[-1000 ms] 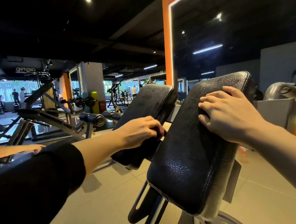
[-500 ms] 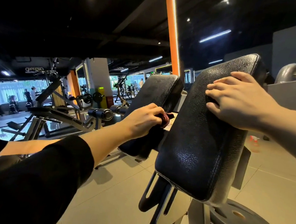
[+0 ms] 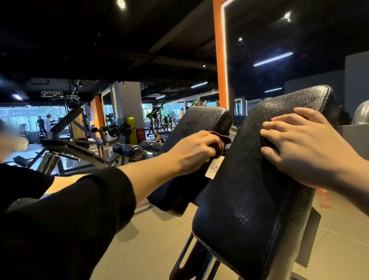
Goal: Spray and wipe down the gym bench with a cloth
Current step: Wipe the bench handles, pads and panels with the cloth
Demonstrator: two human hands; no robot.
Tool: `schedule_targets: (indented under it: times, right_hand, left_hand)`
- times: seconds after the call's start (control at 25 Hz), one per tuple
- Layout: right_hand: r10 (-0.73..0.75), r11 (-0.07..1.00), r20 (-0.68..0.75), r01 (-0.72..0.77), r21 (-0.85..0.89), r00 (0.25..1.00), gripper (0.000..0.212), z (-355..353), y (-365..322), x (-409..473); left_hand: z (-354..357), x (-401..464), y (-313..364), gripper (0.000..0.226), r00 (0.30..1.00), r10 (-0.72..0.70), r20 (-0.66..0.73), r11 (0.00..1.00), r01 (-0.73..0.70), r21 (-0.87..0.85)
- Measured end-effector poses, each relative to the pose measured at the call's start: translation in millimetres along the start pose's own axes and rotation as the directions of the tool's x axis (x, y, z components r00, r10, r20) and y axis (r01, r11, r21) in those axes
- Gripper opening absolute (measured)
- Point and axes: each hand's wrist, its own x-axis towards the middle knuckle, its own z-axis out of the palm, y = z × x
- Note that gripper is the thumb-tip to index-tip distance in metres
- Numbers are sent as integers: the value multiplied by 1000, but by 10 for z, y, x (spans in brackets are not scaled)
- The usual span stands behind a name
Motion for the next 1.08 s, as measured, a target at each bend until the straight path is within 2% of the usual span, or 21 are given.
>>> schedule_targets:
  times: [0.04, 0.12, 0.2, 0.28, 0.36, 0.4, 0.44, 0.48, 0.56, 0.6, 0.68, 0.76, 0.8, 0.92, 0.96, 1.0, 1.08]
  right_hand:
    - [3, 1000, 12, -3, 1, 1000, 61, -7, 6, -8]
    - [-18, 1000, 46, 19, -13, 999, 68, -35, -9, -6]
    - [-68, 995, 64, 73, -75, 996, 79, -76, -1, 23]
    - [-124, 984, 133, 139, -108, 983, 70, -182, 78, 156]
    - [-140, 981, 188, 162, -108, 972, 53, -313, 212, 334]
    - [-125, 982, 186, 148, -117, 975, 52, -352, 292, 410]
    - [-89, 984, 183, 115, -135, 979, 55, -350, 357, 464]
    - [-45, 987, 191, 73, -144, 980, 58, -314, 398, 490]
    - [3, 991, 198, 23, -129, 980, 57, -202, 385, 460]
    - [1, 992, 181, 22, -121, 984, 55, -157, 367, 440]
    - [3, 994, 165, 15, -106, 986, 60, -143, 353, 428]
    - [27, 995, 159, -12, -97, 987, 69, -184, 366, 418]
    - [28, 995, 152, -14, -95, 988, 72, -186, 374, 421]
    - [20, 996, 143, -9, -83, 990, 70, -134, 346, 393]
    - [23, 996, 140, -10, -92, 990, 71, -134, 335, 388]
    - [27, 995, 142, -13, -95, 990, 72, -144, 332, 391]
    - [31, 996, 162, -18, -86, 986, 76, -166, 319, 390]
  left_hand:
    - [58, -107, 52, 16, 995, 82, 51, 997, -81, -22]
    - [70, -426, 91, 20, 941, 272, 202, 962, -265, -63]
    - [5, -440, -7, 20, 911, 340, 233, 940, -336, -60]
    - [-70, -99, -114, 22, 947, 272, 171, 962, -273, -14]
    - [-74, 320, -164, 20, 992, 100, 79, 995, -101, 17]
    - [-41, 449, -159, 18, 999, 23, 28, 1000, -23, 18]
    - [25, 507, -165, 17, 1000, 8, -7, 1000, -8, 13]
    - [99, 486, -183, 16, 999, 52, -6, 999, -52, 5]
    - [154, 370, -279, 18, 971, 229, 64, 973, -230, 18]
    - [118, 406, -337, 21, 964, 258, 63, 965, -261, 39]
    - [21, 648, -369, 33, 993, 117, -14, 992, -116, 57]
    - [16, 863, -293, 26, 990, -103, -91, 994, 105, 12]
    - [73, 883, -247, 21, 987, -115, -109, 993, 118, 20]
    - [194, 651, -263, 24, 988, 153, 24, 986, -154, 57]
    - [143, 662, -318, 29, 986, 164, 16, 986, -164, 39]
    - [64, 757, -374, 31, 996, 90, -29, 996, -89, 15]
    - [-56, 1031, -379, 23, 984, -151, -95, 989, 150, -11]
